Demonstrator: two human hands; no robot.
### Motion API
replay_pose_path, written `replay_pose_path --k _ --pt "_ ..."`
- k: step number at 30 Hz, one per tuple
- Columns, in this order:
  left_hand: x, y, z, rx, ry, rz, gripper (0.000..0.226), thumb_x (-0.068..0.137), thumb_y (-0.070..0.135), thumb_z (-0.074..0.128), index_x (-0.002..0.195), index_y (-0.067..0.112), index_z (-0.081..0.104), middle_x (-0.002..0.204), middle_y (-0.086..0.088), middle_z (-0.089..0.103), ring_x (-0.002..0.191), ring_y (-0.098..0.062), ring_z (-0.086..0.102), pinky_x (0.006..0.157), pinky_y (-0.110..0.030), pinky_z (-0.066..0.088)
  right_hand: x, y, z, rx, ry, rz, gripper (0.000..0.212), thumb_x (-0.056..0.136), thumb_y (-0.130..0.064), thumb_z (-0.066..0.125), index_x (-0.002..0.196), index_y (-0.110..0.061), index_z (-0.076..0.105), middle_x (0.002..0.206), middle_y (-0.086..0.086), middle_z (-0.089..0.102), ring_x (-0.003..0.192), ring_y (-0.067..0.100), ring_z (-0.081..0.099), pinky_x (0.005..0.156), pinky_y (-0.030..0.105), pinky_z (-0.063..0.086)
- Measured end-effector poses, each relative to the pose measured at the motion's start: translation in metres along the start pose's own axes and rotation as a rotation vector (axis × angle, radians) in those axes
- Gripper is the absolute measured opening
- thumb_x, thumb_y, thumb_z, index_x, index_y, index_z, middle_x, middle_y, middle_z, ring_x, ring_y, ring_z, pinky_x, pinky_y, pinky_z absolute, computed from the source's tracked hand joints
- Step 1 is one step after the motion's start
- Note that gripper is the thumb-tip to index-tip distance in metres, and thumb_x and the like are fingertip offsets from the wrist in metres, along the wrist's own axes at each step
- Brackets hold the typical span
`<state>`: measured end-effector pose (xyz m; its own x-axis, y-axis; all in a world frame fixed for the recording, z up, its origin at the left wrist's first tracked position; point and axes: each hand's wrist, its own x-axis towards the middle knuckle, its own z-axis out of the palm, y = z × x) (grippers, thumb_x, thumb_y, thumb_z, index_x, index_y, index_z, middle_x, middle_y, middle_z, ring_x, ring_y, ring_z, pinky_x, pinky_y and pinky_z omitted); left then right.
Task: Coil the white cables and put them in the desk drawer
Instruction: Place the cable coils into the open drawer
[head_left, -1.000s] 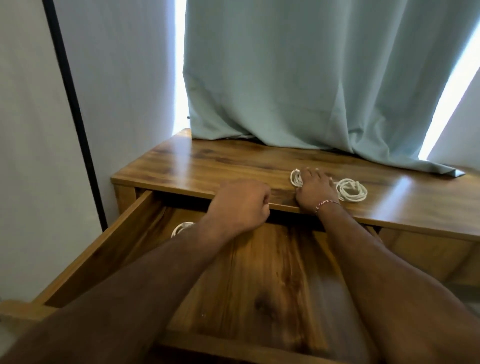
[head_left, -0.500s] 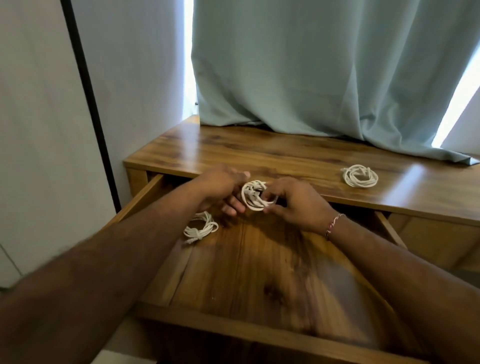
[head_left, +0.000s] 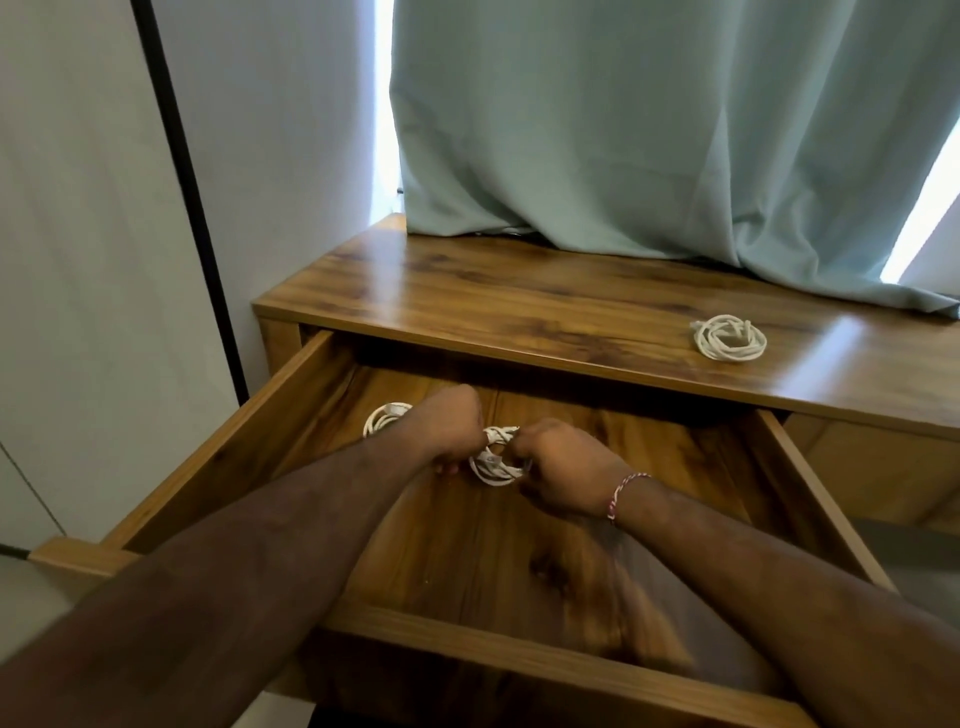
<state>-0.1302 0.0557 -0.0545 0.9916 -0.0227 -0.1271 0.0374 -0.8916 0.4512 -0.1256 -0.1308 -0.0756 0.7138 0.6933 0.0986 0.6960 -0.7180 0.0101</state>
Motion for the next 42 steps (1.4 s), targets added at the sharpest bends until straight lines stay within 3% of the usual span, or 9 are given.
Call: replay_pose_path --k 6,11,15,20,26,29,32,36,42 --pt "-0.003 0.016 -0.02 0.266 0.276 0.252 0.013 0.092 0.036 0.059 0.09 0.027 0.068 0.083 0.007 0.067 0.078 -0.016 0.064 0.071 -0.037 0.058 -0.014 0.035 -0.058 0.221 0.266 0.1 0.033 0.09 -0.038 0.075 0.12 -0.024 0.071 0.117 -0.006 0.069 0.106 0.01 0.063 0.094 0.026 0.049" --pt "0.008 0.062 -0.037 0.299 0.288 0.594 0.017 0.093 0.033 0.057 0.101 0.025 0.069 0.098 0.004 0.07 0.091 -0.018 0.063 0.079 -0.039 0.055 -0.044 0.119 -0.085 0.059 0.617 0.478 0.035 0.092 -0.028 0.061 0.124 -0.016 0.065 0.127 0.01 0.064 0.119 0.034 0.057 0.103 0.045 0.047" --pt "0.017 0.112 -0.026 0.222 0.186 0.671 0.025 0.097 0.026 0.057 0.118 0.023 0.07 0.118 0.002 0.068 0.11 -0.018 0.061 0.094 -0.038 0.052 -0.064 0.172 -0.072 0.002 0.395 0.806 0.048 0.095 -0.033 0.055 0.142 -0.022 0.052 0.151 0.009 0.049 0.137 0.04 0.042 0.112 0.054 0.038" --pt "0.016 0.154 0.007 -0.081 0.157 0.617 0.035 0.096 0.013 0.055 0.128 0.017 0.069 0.129 -0.005 0.066 0.12 -0.023 0.061 0.103 -0.033 0.049 -0.064 0.184 -0.073 0.129 0.32 0.759 0.042 0.097 -0.027 0.059 0.139 -0.025 0.062 0.15 0.011 0.052 0.13 0.039 0.054 0.11 0.045 0.044" --pt "0.016 0.143 0.011 0.214 0.331 0.766 0.066 0.102 0.019 0.05 0.162 0.018 0.022 0.172 -0.016 0.004 0.152 -0.035 0.026 0.118 -0.048 0.037 -0.067 0.135 -0.107 0.147 0.243 0.567 0.017 0.093 -0.024 0.069 0.108 -0.019 0.077 0.114 0.004 0.072 0.103 0.025 0.067 0.082 0.028 0.045" --pt "0.012 0.126 0.005 0.28 0.35 0.889 0.057 0.102 0.03 0.056 0.155 0.015 0.038 0.166 -0.015 0.027 0.146 -0.03 0.036 0.116 -0.045 0.04 -0.087 0.092 -0.113 0.057 0.208 0.519 0.012 0.098 -0.033 0.063 0.097 -0.024 0.071 0.096 -0.001 0.071 0.083 0.017 0.065 0.071 0.03 0.047" --pt "0.003 0.115 0.011 0.405 0.326 0.964 0.037 0.101 0.037 0.057 0.132 0.018 0.056 0.136 -0.006 0.054 0.123 -0.023 0.052 0.097 -0.039 0.051 -0.101 0.068 -0.092 0.017 0.131 0.492 0.013 0.098 -0.035 0.061 0.101 -0.027 0.069 0.097 -0.006 0.067 0.087 0.013 0.065 0.066 0.023 0.043" --pt "-0.005 0.105 0.037 0.583 0.168 0.871 0.025 0.1 0.033 0.059 0.12 0.019 0.061 0.119 -0.005 0.059 0.111 -0.025 0.058 0.082 -0.043 0.054 -0.097 0.061 -0.049 0.114 -0.036 0.485 0.013 0.093 -0.032 0.066 0.101 -0.023 0.071 0.099 -0.007 0.066 0.082 0.009 0.066 0.075 0.03 0.06" --pt "0.005 0.094 0.057 0.628 0.089 0.847 0.017 0.097 0.017 0.06 0.113 0.019 0.067 0.114 -0.005 0.059 0.106 -0.028 0.062 0.076 -0.04 0.051 -0.087 0.059 -0.03 0.042 -0.175 0.383 0.024 0.093 -0.031 0.066 0.116 -0.022 0.065 0.11 -0.003 0.066 0.091 0.014 0.066 0.078 0.03 0.058"
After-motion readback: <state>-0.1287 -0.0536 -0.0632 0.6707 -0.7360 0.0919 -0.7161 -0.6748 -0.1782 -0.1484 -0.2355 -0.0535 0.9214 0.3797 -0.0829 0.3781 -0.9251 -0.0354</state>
